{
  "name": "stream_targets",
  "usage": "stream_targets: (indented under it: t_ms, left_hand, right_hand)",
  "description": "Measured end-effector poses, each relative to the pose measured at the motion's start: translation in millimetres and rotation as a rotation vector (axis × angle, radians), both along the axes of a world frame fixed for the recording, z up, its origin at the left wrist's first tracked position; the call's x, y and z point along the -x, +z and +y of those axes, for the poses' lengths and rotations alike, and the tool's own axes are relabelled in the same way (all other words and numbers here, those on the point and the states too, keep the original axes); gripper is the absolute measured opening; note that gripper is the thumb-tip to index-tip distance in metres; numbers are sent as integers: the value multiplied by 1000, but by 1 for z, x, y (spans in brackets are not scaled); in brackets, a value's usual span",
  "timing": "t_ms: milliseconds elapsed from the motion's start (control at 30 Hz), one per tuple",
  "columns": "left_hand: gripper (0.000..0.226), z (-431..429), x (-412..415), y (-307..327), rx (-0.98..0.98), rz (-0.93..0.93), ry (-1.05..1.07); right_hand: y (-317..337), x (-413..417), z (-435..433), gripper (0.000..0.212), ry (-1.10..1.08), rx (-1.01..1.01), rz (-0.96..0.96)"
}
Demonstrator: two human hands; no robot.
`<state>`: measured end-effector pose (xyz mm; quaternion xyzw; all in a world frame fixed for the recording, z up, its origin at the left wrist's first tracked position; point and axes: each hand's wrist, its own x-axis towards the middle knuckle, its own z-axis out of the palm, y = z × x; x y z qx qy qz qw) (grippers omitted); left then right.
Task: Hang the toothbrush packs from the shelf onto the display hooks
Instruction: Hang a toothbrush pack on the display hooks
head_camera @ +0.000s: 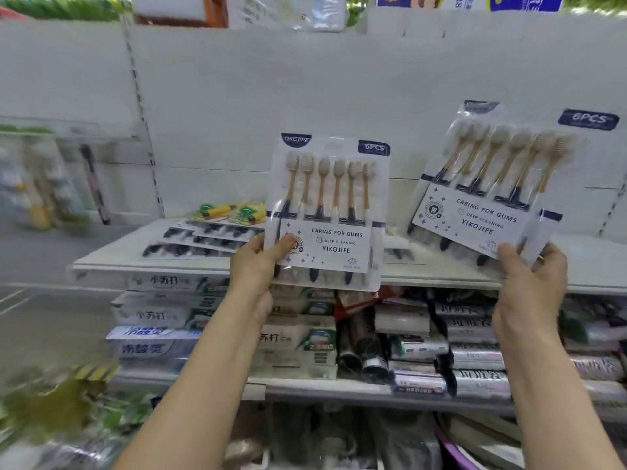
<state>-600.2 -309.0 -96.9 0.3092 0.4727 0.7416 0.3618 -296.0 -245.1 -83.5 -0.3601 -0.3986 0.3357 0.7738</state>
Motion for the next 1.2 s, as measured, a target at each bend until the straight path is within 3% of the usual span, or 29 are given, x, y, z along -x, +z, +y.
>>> stream_targets:
  t_ms: [267,667,967,1200]
  left_hand:
    - [16,-155,152,-24,-93,-130,162]
    - [28,-375,360,-61,-100,-84,511]
    - [27,-465,513,-87,-120,-100,734]
    - [25,-501,689,-74,-90,-83,842]
  right_hand:
    - [4,167,-92,27,210,-76,-22]
    - [-26,441,-224,29,593,-40,-115]
    - [-46,663,-270,33,821,-101,-190]
    - [-52,873,-297,29,971,-115,-171]
